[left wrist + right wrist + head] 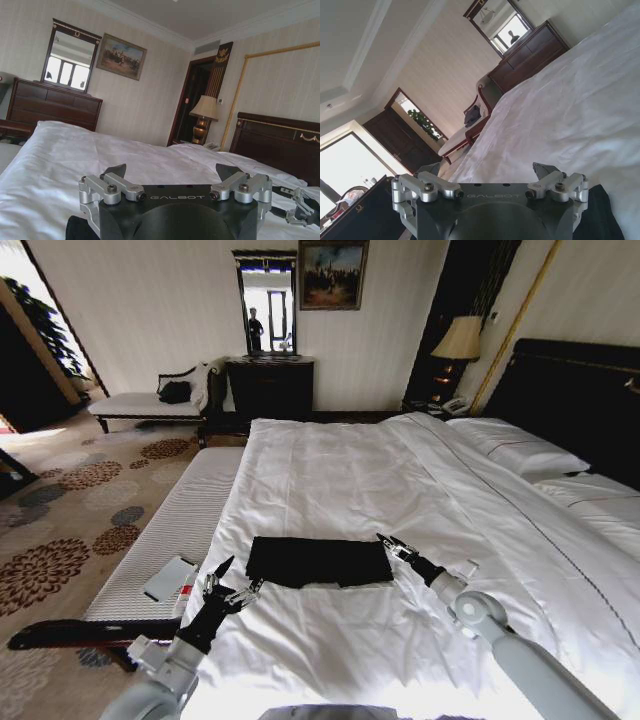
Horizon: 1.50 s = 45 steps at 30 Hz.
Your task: Fold the clothes on the bed.
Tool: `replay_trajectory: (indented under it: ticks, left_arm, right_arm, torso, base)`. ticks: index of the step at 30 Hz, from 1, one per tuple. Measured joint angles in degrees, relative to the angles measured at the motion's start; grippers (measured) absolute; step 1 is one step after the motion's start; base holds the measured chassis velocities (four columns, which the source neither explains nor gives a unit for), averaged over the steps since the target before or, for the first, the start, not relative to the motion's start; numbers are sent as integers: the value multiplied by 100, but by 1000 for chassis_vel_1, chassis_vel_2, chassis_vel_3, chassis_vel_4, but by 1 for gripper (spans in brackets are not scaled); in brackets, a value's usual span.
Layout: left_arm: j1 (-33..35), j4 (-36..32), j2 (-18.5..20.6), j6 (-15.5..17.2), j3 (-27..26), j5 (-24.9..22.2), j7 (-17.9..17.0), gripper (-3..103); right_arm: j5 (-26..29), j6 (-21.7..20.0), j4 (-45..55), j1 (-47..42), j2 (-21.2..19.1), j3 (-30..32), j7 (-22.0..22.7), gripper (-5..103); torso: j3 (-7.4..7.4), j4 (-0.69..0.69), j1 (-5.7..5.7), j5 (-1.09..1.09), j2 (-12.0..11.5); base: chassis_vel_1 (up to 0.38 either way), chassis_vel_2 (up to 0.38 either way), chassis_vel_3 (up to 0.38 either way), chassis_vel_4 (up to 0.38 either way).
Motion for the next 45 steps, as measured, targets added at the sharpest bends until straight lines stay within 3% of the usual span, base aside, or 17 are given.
replay_trajectory:
  ticks: [4, 9, 14, 26, 45]
  left_arm:
    - [-22, 14, -5, 41, 51, 20, -46, 100]
    - [124, 17, -60, 213, 135, 107, -158, 100]
    - [109, 64, -86, 238, 223, 114, -238, 100]
    - [413, 181, -162, 252, 342, 575, -397, 100]
    - [644, 198, -263, -155, 103, 1034, -404, 100]
  right_arm:
    - [119, -334, -190, -63, -145, 17, 30, 100]
    - [-283, -1014, -650, -56, -272, -188, -127, 100]
    - [-424, -1319, -973, 246, -290, -450, -240, 100]
    - [-583, -1310, -1656, 980, -335, -1050, -201, 100]
    - [-579, -1325, -1619, 1250, -35, -1336, -39, 100]
  torso:
    - [0, -3, 1, 2, 0]
    - [0, -2, 0, 1, 0]
    - [0, -2, 0, 2, 0]
    - [0, -2, 0, 0, 0]
    - [0, -2, 0, 0, 0]
  base:
    - [0, 0, 0, 0]
    - [0, 0, 0, 0]
    - [0, 0, 0, 0]
    - [0, 0, 0, 0]
    - [0, 0, 0, 0]
